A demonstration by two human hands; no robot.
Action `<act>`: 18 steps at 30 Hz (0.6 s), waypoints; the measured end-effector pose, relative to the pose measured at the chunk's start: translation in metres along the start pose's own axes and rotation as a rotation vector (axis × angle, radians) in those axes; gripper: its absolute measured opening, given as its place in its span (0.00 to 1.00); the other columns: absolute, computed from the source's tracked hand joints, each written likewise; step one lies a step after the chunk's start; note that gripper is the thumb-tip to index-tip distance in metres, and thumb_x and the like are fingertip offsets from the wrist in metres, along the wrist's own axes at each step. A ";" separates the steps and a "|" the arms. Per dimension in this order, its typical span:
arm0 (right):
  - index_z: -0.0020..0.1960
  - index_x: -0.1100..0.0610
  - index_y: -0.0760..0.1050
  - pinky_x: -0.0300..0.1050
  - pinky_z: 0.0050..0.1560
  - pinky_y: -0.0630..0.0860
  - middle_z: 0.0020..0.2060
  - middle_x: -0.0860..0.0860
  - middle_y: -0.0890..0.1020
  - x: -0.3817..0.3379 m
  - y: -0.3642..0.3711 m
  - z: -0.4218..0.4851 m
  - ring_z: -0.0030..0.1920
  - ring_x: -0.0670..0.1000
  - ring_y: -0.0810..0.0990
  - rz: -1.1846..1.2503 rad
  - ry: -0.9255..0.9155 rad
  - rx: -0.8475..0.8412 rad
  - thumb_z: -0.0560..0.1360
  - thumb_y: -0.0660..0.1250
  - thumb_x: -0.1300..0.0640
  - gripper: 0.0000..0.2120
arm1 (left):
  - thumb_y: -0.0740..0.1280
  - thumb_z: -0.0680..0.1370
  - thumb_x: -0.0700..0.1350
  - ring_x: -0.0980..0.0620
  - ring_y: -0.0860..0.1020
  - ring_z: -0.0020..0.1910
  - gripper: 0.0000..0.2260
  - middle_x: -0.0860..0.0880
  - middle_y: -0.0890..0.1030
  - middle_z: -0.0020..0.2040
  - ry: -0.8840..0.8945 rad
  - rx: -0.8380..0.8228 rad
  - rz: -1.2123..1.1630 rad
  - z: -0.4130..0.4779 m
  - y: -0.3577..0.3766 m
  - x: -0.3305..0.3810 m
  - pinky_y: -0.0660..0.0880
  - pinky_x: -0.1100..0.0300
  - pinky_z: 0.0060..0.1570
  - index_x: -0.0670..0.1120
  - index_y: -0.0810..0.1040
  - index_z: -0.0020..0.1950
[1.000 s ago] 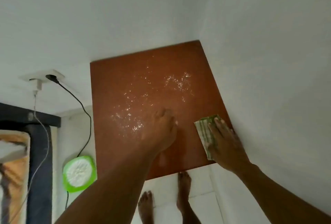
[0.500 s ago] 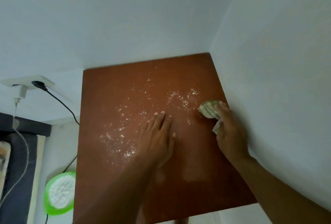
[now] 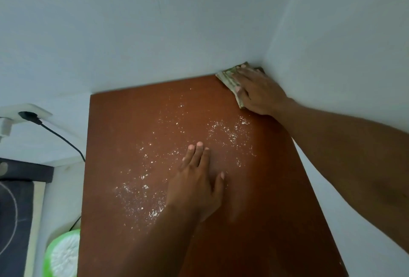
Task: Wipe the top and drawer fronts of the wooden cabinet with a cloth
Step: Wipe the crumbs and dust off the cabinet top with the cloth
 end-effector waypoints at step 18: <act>0.83 0.53 0.47 0.55 0.80 0.43 0.82 0.53 0.49 -0.022 0.018 -0.099 0.82 0.54 0.43 -0.011 0.159 -0.114 0.83 0.43 0.43 0.30 | 0.49 0.82 0.63 0.50 0.39 0.81 0.34 0.48 0.43 0.83 -0.026 -0.095 0.008 0.003 0.007 0.000 0.47 0.53 0.78 0.46 0.46 0.83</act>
Point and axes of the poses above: each hand's wrist, its own z-axis towards the middle knuckle, its own y-axis out of the palm, x = y × z, the point moved 9 cm from there along z, towards the middle knuckle
